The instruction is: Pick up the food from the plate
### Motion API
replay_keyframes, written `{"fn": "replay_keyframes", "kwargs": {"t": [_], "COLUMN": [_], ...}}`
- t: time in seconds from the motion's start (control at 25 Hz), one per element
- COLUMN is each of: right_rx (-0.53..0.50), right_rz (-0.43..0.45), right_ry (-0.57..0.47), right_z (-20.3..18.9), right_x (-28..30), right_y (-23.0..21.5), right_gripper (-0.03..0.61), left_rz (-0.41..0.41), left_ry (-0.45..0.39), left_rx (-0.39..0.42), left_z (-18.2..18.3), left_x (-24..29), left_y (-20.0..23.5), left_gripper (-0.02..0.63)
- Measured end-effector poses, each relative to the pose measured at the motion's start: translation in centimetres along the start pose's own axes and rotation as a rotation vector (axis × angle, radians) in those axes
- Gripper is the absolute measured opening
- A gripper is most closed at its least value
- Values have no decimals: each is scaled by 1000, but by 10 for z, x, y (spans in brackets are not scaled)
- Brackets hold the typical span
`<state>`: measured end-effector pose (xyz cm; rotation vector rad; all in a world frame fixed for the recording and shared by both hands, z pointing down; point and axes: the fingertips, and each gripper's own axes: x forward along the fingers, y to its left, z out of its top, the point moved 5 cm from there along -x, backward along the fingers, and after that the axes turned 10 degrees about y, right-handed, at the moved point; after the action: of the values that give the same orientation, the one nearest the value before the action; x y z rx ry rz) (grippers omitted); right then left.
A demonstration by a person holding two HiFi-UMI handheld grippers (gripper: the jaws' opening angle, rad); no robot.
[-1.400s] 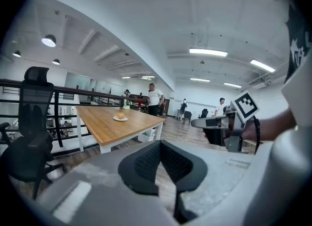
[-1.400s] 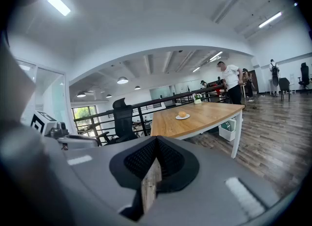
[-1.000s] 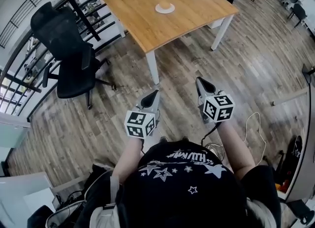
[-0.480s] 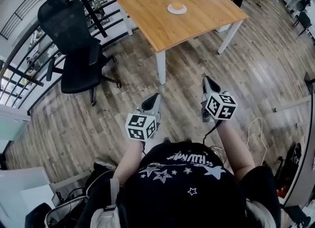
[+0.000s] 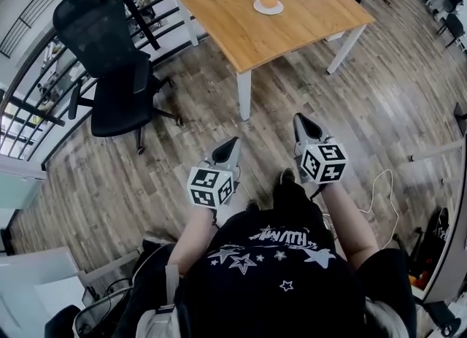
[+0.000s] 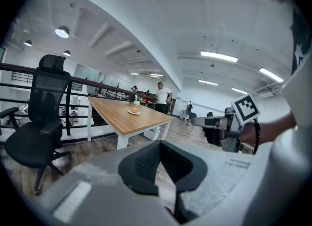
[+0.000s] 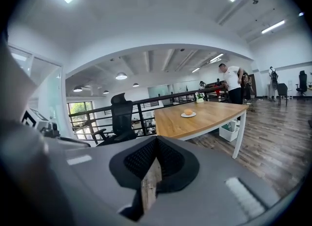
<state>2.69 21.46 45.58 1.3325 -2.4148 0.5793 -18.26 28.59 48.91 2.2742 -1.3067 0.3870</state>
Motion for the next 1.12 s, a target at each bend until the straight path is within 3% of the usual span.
{"fn": "replay_keyframes", "kwargs": {"t": [0.32, 0.6, 1.12], "right_rx": [26, 31, 62], "right_rz": [43, 77, 81], "right_ry": [36, 39, 28], "right_z": [8, 51, 103], "right_x": [56, 109, 140], "right_y": [-40, -105, -225], "right_gripper": [3, 3, 3], "left_rz": [51, 52, 79], "left_ry": [35, 42, 59], "left_rx": [-43, -40, -4], "left_z": [13, 62, 126], "left_x": [50, 124, 226], "left_y": [24, 29, 7], "left_gripper": [2, 2, 2]}}
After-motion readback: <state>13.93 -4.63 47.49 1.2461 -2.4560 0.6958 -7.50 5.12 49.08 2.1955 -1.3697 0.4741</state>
